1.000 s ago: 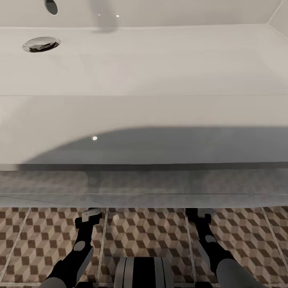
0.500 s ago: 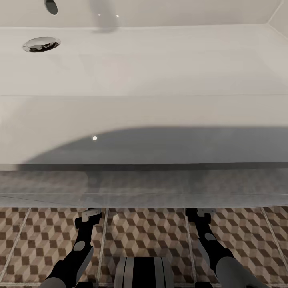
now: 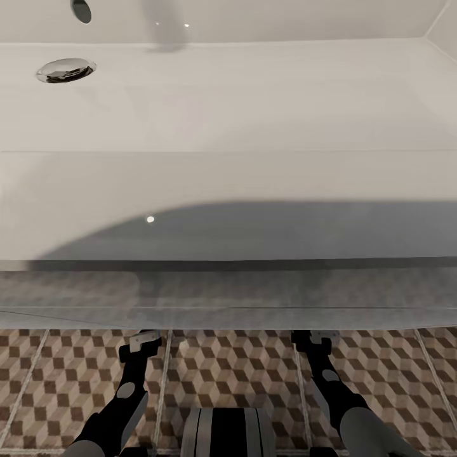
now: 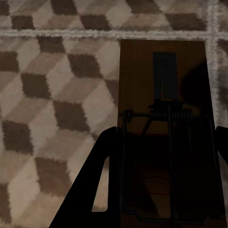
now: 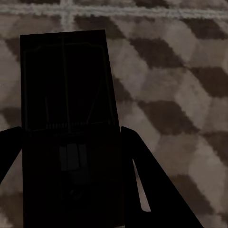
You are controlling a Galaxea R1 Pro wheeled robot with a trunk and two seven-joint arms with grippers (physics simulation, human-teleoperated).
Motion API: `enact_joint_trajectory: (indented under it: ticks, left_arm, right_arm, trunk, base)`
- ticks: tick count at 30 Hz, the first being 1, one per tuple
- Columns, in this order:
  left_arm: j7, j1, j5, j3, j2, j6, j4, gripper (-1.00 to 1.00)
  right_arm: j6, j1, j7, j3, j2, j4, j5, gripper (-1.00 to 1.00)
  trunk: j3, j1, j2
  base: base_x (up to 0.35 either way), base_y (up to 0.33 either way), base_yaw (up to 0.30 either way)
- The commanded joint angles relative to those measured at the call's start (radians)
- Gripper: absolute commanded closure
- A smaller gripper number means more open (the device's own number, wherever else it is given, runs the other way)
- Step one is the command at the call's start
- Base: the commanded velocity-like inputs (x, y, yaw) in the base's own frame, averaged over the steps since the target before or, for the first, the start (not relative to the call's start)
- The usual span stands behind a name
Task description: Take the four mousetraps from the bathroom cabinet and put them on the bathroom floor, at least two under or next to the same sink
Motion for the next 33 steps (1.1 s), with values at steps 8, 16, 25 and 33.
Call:
enact_joint_trajectory:
  ticks: [8,16,25,33]
  left_arm:
    - [0.012,0.000,0.002,-0.005,-0.003,0.029,-0.003,1.00]
    - [0.012,-0.001,0.004,-0.005,-0.001,0.049,-0.014,1.00]
    - [0.012,-0.012,0.008,-0.005,0.000,0.054,-0.012,1.00]
    - [0.010,-0.016,0.010,-0.005,-0.004,0.052,-0.014,1.00]
  right_arm:
    - [-0.003,-0.001,-0.001,-0.004,0.000,0.001,0.008,1.00]
    - [-0.003,-0.001,-0.001,-0.004,0.001,0.001,0.008,1.00]
    - [-0.005,-0.001,-0.001,-0.004,0.000,0.001,0.009,1.00]
    - [-0.006,-0.001,-0.001,-0.004,0.001,0.001,0.009,1.00]
  trunk:
    - [0.000,0.000,0.000]
    - [0.000,0.000,0.000]
    - [0.000,0.000,0.000]
    - [0.000,0.000,0.000]
  base:
    - [0.000,0.000,0.000]
    - [0.000,0.000,0.000]
    - [0.000,0.000,0.000]
    - [0.000,0.000,0.000]
